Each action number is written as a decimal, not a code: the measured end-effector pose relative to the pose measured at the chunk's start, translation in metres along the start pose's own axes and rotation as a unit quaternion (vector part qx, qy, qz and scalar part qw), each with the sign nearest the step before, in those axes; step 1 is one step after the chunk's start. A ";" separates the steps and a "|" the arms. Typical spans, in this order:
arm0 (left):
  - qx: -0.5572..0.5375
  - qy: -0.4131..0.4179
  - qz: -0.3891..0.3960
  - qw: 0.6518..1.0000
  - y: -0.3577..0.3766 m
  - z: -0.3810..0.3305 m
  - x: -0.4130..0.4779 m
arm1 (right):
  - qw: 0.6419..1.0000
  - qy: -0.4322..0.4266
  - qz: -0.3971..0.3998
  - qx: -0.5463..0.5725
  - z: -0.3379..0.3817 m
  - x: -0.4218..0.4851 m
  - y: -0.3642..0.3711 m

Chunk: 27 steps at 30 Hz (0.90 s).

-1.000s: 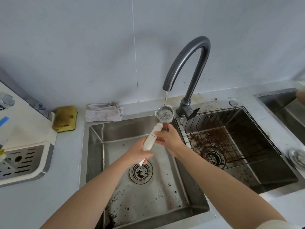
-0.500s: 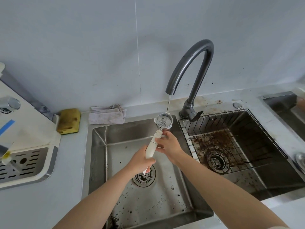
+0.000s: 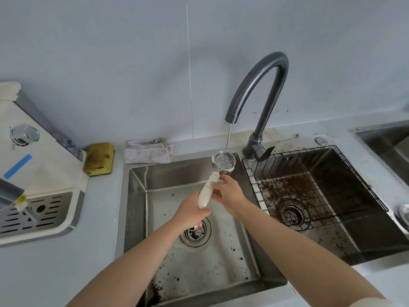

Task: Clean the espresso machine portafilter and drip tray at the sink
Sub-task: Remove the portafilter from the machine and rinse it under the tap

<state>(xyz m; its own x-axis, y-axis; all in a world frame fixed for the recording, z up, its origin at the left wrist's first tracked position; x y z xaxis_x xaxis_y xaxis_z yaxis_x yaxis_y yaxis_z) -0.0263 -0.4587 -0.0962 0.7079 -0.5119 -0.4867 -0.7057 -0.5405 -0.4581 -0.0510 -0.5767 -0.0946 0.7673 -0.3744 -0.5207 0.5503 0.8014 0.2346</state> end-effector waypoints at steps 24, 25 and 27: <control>0.451 0.072 -0.191 0.869 -0.031 -0.013 -0.020 | 0.997 0.050 0.029 0.057 0.000 0.003 0.038; 0.475 0.074 -0.197 0.854 -0.031 -0.015 -0.020 | 0.996 0.054 0.032 0.070 0.000 0.003 0.039; 0.514 0.078 -0.205 0.830 -0.032 -0.017 -0.021 | 0.993 0.059 0.040 0.093 0.001 0.002 0.042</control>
<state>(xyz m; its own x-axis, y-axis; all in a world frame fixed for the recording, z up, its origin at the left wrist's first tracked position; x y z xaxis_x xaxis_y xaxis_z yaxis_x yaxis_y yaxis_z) -0.0181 -0.4420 -0.0593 0.8335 -0.5483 -0.0680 -0.0001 0.1229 -0.9924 -0.0258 -0.5440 -0.0854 0.7732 -0.2470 -0.5841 0.5485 0.7227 0.4204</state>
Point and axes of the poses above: each hand's wrist, its own x-axis towards the middle knuckle, its own y-axis out of the palm, z = x × y, the point moved 4 cm from there along x, towards the middle knuckle, and after that the axes turned 3 degrees about -z, right-handed, at the moved point
